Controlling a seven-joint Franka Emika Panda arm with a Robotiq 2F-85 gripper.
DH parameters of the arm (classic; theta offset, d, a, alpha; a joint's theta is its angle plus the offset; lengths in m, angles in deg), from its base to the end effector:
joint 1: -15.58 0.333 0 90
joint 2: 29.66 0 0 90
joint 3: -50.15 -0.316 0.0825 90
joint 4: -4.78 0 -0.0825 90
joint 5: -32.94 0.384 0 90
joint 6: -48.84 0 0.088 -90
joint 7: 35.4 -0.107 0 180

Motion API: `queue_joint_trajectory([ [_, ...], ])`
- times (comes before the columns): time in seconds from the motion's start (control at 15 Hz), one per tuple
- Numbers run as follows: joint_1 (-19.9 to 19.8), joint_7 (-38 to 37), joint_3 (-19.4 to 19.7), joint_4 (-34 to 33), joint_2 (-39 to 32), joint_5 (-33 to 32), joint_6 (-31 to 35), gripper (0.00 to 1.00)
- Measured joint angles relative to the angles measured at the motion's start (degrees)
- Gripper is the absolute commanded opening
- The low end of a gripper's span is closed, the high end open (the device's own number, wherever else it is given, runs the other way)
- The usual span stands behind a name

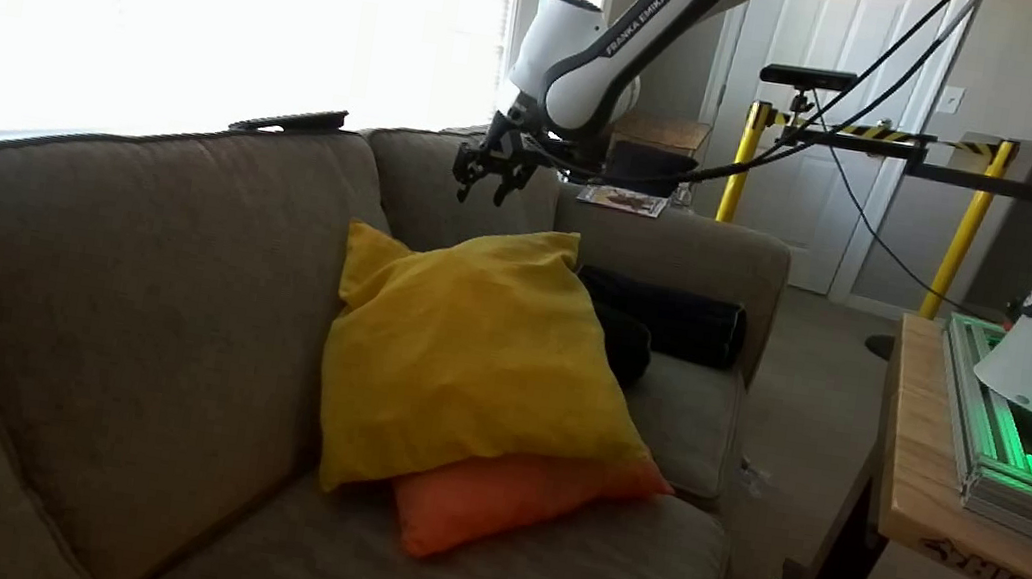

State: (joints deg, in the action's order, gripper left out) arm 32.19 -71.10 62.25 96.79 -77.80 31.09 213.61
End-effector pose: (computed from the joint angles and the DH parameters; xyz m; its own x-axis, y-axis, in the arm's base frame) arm 0.7212 0.0863 0.1895 0.8132 -0.3795 0.4412 -0.3760 -0.9213 -0.0994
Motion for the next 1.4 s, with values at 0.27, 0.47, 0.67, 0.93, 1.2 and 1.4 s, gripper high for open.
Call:
queue_joint_trajectory([
  [0.27, -1.03, 0.00, -0.39, -5.49, -5.00, 0.42, -5.03, 1.00],
  [0.47, -1.53, 0.00, -0.44, -10.18, -8.82, 0.46, -10.98, 1.00],
  [0.67, -2.11, 0.00, -0.44, -15.06, -12.59, 0.46, -17.33, 1.00],
  [0.93, -2.97, 0.00, -0.44, -21.76, -17.54, 0.44, -23.77, 0.74],
  [1.2, -3.48, -0.03, -0.44, -27.53, -21.38, 0.42, -27.31, 0.45],
  [1.4, -3.66, -0.21, -0.45, -30.25, -22.57, 0.42, -28.62, 0.26],
])
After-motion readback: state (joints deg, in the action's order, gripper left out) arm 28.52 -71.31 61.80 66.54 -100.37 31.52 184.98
